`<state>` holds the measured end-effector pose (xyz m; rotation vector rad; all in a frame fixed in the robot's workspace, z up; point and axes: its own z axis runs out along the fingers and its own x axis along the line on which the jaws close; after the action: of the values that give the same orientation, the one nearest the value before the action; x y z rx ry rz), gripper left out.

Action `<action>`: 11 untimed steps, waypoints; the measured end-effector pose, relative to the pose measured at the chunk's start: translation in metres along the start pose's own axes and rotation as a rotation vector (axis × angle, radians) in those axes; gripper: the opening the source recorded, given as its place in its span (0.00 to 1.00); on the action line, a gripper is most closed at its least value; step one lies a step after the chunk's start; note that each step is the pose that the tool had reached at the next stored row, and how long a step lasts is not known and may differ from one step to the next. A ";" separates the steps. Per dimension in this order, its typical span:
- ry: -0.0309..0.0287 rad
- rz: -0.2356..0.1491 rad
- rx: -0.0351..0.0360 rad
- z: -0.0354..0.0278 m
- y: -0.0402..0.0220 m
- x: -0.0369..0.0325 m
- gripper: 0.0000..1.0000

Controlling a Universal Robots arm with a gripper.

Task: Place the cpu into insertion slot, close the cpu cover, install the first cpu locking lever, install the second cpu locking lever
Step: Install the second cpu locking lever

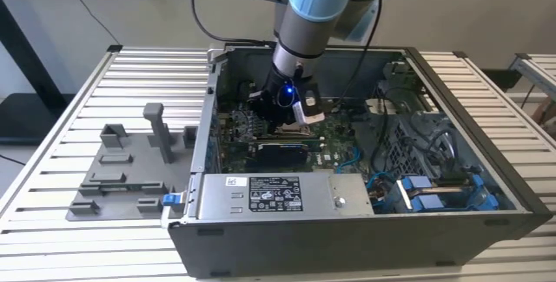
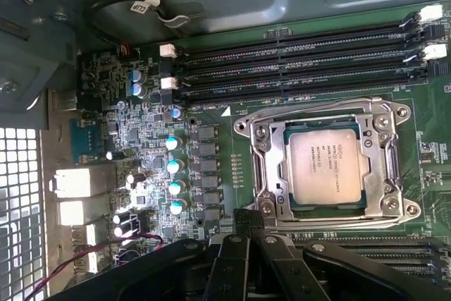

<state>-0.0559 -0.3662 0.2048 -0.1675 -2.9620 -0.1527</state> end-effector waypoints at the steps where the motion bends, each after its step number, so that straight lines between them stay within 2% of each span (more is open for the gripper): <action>1: 0.0002 0.000 0.0003 0.0001 0.0000 0.0006 0.11; 11: 0.0002 0.000 0.0001 0.0021 -0.0002 0.0012 0.11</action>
<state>-0.0575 -0.3661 0.2030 -0.1674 -2.9618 -0.1526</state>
